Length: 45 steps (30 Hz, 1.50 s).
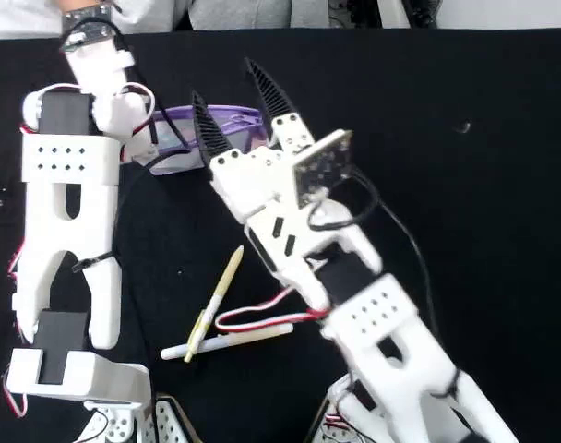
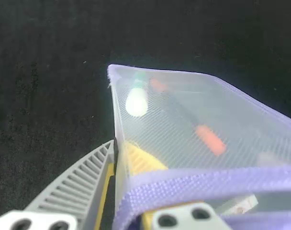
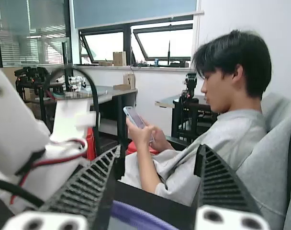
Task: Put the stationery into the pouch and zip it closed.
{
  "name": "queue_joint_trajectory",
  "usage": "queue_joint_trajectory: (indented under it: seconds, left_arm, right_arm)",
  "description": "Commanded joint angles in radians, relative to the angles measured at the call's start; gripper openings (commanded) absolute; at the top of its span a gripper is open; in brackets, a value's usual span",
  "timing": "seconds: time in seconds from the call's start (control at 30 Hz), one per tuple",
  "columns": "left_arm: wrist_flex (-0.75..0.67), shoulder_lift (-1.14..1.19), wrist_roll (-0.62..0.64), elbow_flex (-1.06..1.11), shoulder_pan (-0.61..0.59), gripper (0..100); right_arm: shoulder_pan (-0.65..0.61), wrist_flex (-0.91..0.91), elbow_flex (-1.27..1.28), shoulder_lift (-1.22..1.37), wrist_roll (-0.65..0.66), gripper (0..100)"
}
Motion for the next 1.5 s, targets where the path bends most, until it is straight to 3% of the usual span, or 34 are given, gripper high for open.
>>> queue_joint_trajectory:
  seconds: [0.0, 0.27, 0.6, 1.03, 1.47]
  left_arm:
    - [-0.021, -0.009, 0.012, -0.03, -0.094, 3]
    - [-0.048, -0.002, 0.011, -0.028, -0.291, 3]
    - [-0.112, 0.0, 0.005, 0.033, -0.43, 3]
    - [-0.163, 0.002, 0.005, 0.042, -0.526, 3]
    - [-0.196, 0.002, 0.005, 0.048, -0.552, 3]
  right_arm:
    - [0.021, 0.23, -0.154, -0.14, 0.0, 23.3]
    - [0.127, 0.678, -0.372, -0.239, -0.006, 23.3]
    - [0.147, 0.821, -0.108, -0.202, -0.021, 23.3]
    - [-0.048, 0.801, -0.044, 0.265, -0.405, 23.7]
    - [-0.069, 0.796, -0.176, 0.608, -0.749, 23.7]
